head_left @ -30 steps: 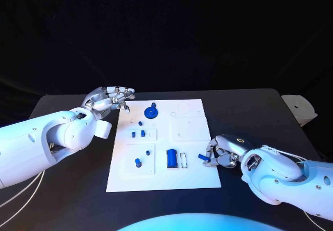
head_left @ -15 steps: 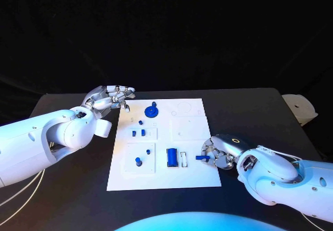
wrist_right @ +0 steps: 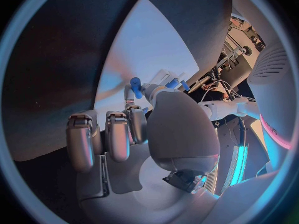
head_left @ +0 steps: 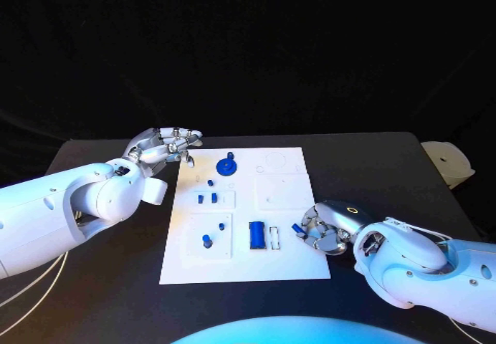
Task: Assemble the parts on the task board
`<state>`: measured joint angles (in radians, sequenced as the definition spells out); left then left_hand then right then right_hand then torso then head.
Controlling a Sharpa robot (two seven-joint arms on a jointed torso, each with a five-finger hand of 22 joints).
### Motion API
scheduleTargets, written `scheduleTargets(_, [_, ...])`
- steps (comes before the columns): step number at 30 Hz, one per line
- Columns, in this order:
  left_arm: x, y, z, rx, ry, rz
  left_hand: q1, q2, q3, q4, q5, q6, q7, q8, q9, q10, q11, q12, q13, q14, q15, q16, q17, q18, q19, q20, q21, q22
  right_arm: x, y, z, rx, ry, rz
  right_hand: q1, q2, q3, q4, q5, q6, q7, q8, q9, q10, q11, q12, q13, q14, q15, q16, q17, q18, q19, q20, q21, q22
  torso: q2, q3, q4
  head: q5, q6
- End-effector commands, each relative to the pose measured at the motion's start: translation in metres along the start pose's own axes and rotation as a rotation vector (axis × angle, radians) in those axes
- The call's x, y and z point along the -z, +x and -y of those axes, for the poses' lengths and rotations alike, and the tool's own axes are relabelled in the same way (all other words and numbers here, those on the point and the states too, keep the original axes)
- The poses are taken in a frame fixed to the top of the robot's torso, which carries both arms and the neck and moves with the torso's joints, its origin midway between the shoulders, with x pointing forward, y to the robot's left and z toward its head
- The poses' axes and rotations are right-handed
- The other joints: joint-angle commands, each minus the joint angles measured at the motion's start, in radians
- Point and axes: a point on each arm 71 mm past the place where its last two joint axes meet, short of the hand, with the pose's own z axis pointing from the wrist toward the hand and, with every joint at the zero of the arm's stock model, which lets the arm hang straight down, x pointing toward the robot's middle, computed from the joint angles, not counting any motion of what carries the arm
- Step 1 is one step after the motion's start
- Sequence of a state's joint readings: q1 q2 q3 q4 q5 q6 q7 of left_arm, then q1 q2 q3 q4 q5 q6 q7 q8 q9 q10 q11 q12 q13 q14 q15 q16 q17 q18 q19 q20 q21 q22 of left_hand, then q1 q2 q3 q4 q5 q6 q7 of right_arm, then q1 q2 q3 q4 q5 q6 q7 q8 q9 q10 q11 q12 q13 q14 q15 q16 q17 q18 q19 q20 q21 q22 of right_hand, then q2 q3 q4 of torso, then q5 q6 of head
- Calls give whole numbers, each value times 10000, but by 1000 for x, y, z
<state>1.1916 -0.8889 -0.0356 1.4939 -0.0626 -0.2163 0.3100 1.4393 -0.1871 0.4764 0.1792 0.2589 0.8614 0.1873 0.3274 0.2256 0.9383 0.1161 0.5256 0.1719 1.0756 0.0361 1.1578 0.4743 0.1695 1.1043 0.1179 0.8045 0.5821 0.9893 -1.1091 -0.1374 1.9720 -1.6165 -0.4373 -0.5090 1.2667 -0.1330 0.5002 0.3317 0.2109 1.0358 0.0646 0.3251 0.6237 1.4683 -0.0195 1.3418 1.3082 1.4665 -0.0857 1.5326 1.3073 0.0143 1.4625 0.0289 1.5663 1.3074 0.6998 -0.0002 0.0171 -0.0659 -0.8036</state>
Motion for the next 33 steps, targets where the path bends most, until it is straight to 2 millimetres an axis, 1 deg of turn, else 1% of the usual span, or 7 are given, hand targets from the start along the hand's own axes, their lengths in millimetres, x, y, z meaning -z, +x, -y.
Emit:
scheduleTargets(1, [0, 2, 1, 89, 40, -142, -29, 14, 72, -5, 9, -49, 1, 64, 15, -63, 2, 40, 14, -59, 25, -10, -8, 155, 31, 51, -56, -14, 1, 0, -4, -685, 157, 42, -195, -58, 1817, -1795, -109, 1, -54, 331, 517, 239, 22, 63, 1293, 845, 61, 13, 1606, -143, 1083, 3, 45, 2634, 1, 10, 3, 14, -5])
scheduleTargets(6, [-1, 3, 1, 95, 41, -163, -22, 15, 79, -15, 10, -51, 2, 66, 16, -66, 1, 44, 15, -60, 24, -10, -10, 155, 33, 50, -57, -15, -2, 1, -11, -1341, 133, -36, -458, -189, 1792, -1877, -221, -1, -70, 347, 556, 239, 12, 51, 1291, 844, 56, 10, 1598, -143, 1083, 1, 45, 2634, 5, 4, -12, 0, -9])
scheduleTargets(12, [-1, 5, 1, 112, 39, -218, -22, 15, 79, -15, 10, -51, 2, 66, 16, -66, 1, 44, 15, -60, 24, -10, -10, 155, 33, 50, -57, -15, -8, 7, -22, -1892, 69, -309, -517, -230, 1774, -1905, -236, -10, -74, 348, 565, 236, 10, 43, 1288, 841, 54, 5, 1586, -143, 1083, 0, 45, 2634, 16, 13, 9, -15, -16])
scheduleTargets(17, [-2, 5, 1, 115, 38, -227, -22, 15, 79, -15, 10, -51, 2, 66, 16, -66, 1, 44, 15, -60, 24, -10, -10, 155, 33, 50, -57, -15, -13, 10, -27, -2132, 55, -529, -602, -249, 1750, -1909, -237, -5, -75, 354, 577, 243, 9, 62, 1300, 841, 52, 5, 1588, -143, 1083, -2, 45, 2634, 10, 4, 6, 1, -34])
scheduleTargets(23, [-2, 6, 1, 119, 37, -238, -22, 15, 79, -15, 10, -51, 2, 66, 16, -66, 1, 44, 15, -60, 24, -10, -10, 155, 33, 50, -57, -15, -18, 15, -31, -2298, 85, -787, -1097, -226, 1609, -1773, -96, 35, -88, 366, 605, 263, 1, 106, 1334, 850, 46, 19, 1625, -143, 1083, -8, 45, 2634, 16, 11, 9, 25, -49])
scheduleTargets(25, [-1, 6, 1, 119, 37, -240, -22, 15, 79, -15, 10, -51, 2, 66, 16, -66, 1, 44, 15, -60, 24, -10, -10, 155, 33, 50, -57, -15, -20, 17, -32, -2328, 104, -877, -1340, -269, 1447, -1713, 159, 58, -94, 367, 616, 267, -4, 114, 1343, 849, 42, 18, 1621, -143, 1083, -13, 45, 2634, 13, 9, 2, 32, -52])
scheduleTargets(33, [-1, 5, 1, 120, 29, -240, -22, 15, 79, -15, 10, -51, 2, 66, 16, -66, 1, 44, 15, -60, 24, -10, -10, 155, 33, 50, -57, -15, -23, 20, -34, -2315, 129, -1089, -1811, -296, 1055, -1476, 205, 115, -94, 347, 609, 283, -1, 150, 1373, 854, 43, 26, 1643, -143, 1083, -15, 45, 2634, 7, 10, -6, 39, -72])
